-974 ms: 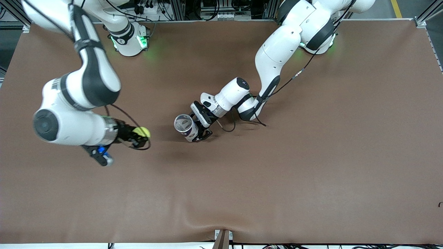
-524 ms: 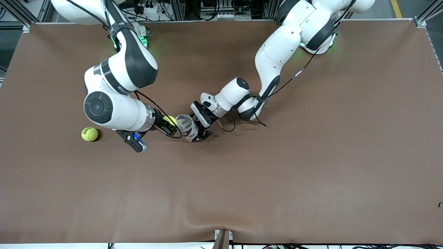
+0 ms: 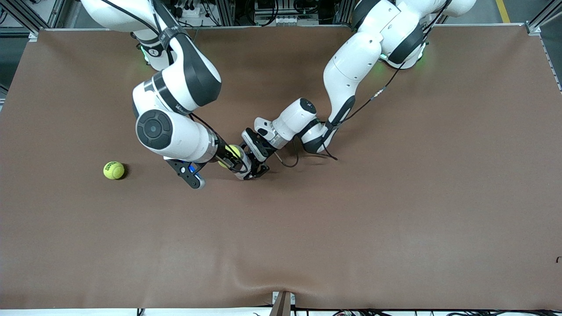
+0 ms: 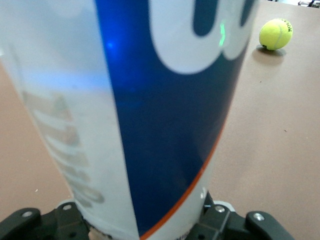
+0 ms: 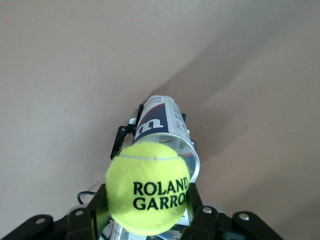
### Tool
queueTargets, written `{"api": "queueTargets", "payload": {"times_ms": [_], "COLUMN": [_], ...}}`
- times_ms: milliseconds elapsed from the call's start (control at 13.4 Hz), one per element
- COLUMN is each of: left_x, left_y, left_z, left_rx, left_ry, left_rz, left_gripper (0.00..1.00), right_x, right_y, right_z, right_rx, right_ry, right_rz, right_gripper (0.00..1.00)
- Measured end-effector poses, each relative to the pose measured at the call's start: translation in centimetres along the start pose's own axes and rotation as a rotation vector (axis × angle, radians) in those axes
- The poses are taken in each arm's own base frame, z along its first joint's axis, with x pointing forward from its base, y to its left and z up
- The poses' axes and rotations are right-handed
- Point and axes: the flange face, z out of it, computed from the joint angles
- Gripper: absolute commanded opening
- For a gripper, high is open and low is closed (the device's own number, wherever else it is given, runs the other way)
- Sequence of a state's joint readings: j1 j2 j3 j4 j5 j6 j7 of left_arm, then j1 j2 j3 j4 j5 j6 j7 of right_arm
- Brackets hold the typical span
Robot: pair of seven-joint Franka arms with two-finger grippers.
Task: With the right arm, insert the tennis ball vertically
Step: 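Carry the ball with the right gripper over the tube opening, then release the ball into the tube with the right gripper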
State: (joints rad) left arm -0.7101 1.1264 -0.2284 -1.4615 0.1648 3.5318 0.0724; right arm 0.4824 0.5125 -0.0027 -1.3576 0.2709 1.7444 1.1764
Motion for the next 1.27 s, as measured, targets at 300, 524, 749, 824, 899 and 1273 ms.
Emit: {"api": "queueTargets", "payload": {"times_ms": [300,524,749,824,899,1273], "left_x": [0.0,-0.1,-0.1,-0.1,-0.1,-0.1], "left_y": [0.0,0.0,0.1,0.1,0.1,0.1], "left_z": [0.0,0.0,0.0,0.0,0.0,0.0], "left_rx": [0.0,0.0,-0.001,-0.001,-0.001,-0.001], "left_ry": [0.0,0.0,0.001,0.0,0.001,0.002], "left_rz": [0.0,0.0,0.0,0.0,0.0,0.0], "left_gripper": [0.81,0.82,0.84,0.84,0.84,0.84], "right_x": [0.3,0.2,0.4,0.9,1.9,15.0], "right_y": [0.1,0.1,0.2,0.5,1.1,9.7], "right_z": [1.1,1.2,0.6,-0.1,-1.3,-7.0], "right_rx": [-0.021,-0.022,-0.014,-0.007,-0.003,-0.004], "right_ry": [-0.007,-0.007,-0.001,0.004,0.007,-0.011], "right_rz": [0.02,0.034,0.038,0.042,0.036,-0.122], "right_gripper": [1.0,1.0,1.0,1.0,1.0,1.0]}}
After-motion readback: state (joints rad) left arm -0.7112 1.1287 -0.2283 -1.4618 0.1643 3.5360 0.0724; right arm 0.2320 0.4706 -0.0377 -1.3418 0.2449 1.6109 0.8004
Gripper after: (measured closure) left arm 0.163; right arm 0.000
